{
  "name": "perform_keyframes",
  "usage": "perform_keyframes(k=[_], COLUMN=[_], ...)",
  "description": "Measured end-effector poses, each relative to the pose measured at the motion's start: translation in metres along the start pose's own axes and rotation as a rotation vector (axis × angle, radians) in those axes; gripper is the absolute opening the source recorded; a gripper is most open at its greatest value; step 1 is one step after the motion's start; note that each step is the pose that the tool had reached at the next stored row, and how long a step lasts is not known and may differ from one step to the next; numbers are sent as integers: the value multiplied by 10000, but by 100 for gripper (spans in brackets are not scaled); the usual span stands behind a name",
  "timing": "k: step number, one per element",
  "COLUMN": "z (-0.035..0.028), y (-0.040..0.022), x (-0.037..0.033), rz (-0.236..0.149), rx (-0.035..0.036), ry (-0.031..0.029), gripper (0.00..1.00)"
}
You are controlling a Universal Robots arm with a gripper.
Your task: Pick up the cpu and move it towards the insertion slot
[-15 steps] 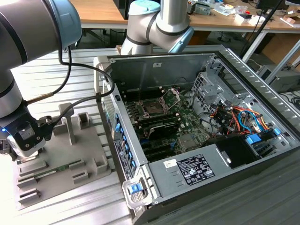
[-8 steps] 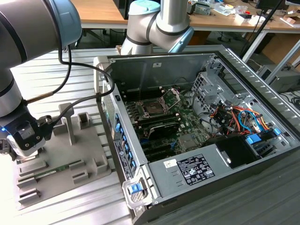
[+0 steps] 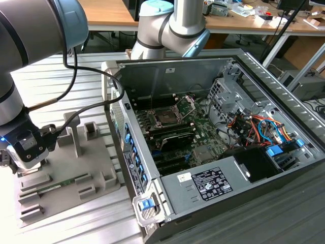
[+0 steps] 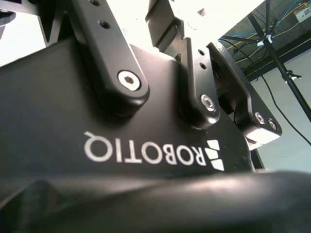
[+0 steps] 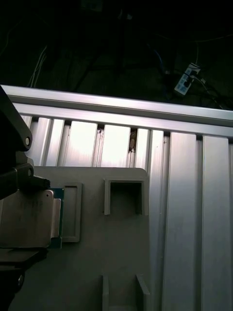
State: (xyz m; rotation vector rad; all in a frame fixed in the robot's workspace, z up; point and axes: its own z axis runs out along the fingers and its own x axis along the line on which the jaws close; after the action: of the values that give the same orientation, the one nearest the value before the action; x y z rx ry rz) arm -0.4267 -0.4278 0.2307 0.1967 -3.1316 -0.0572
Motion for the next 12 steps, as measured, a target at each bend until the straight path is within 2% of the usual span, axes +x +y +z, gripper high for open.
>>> perform_keyframes(k=[12], z=[-49], y=[2], x=[0], rz=[0], rx=[0], ry=[1], gripper=[55])
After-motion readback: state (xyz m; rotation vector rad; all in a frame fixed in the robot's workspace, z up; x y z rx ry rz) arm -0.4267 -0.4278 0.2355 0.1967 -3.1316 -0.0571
